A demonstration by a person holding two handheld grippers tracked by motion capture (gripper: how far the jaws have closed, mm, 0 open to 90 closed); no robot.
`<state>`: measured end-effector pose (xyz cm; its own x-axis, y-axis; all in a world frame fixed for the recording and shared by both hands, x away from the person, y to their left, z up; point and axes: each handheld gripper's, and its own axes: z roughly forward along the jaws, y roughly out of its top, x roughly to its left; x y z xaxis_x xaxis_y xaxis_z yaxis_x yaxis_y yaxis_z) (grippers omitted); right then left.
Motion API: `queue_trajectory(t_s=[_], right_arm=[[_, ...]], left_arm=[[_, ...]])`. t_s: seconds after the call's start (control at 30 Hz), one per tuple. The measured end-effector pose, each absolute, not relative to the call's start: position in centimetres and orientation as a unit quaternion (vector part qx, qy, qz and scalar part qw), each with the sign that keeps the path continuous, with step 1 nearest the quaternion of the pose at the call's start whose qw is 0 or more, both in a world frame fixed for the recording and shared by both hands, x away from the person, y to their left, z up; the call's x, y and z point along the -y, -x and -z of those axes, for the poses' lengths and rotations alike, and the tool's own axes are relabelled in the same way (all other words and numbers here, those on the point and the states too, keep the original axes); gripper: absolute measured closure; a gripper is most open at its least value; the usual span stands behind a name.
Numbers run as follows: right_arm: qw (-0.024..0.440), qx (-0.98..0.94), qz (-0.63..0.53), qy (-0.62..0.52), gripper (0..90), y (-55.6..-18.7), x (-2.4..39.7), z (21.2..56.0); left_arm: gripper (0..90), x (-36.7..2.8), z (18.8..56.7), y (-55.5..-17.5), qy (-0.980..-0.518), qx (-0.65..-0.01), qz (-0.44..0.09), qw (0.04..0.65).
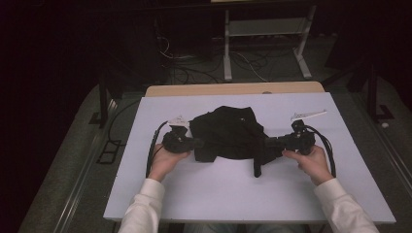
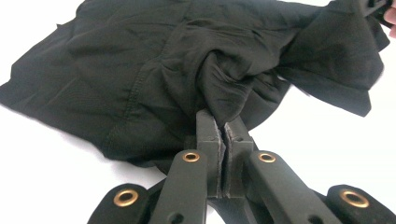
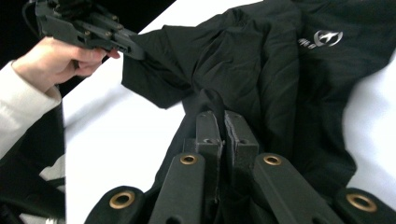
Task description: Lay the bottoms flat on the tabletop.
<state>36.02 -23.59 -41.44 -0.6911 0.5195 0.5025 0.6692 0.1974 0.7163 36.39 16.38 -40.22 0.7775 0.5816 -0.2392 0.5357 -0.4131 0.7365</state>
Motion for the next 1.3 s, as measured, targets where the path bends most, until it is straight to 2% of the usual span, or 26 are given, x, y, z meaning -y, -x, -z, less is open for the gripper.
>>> queue_trajectory(t_s=[0.63, 1.03, 1.1, 1.13, 1.17, 1.2, 1.3], right_arm=[[0.144, 0.813, 0.438, 0.356, 84.4, -28.0, 24.0, 43.7], [0.167, 0.818, 0.42, 0.355, 83.5, -25.9, 24.3, 44.2], [0.167, 0.819, 0.419, 0.353, 78.5, -26.0, 24.2, 44.2], [0.162, 0.82, 0.419, 0.355, 72.1, -26.0, 24.2, 44.0], [0.138, 0.82, 0.421, 0.362, 62.3, -26.0, 24.2, 43.5], [0.138, 0.82, 0.421, 0.362, 62.3, -26.0, 24.2, 43.5], [0.1, 0.816, 0.44, 0.363, 50.1, -26.3, 24.5, 42.4]], left_arm=[[86.7, -15.9, 42.3, -29.5, -0.884, -0.275, 0.011, 0.379], [86.7, -16.5, 42.9, -29.2, -0.884, -0.283, 0.029, 0.371], [86.6, -16.4, 42.9, -29.2, -0.885, -0.281, 0.03, 0.37], [86.7, -16.4, 43.0, -29.3, -0.885, -0.28, 0.03, 0.371], [86.6, -16.4, 43.0, -29.3, -0.886, -0.279, 0.03, 0.369], [86.6, -16.4, 43.0, -29.4, -0.886, -0.279, 0.03, 0.368], [86.5, -16.3, 43.2, -29.6, -0.887, -0.278, 0.031, 0.367]])
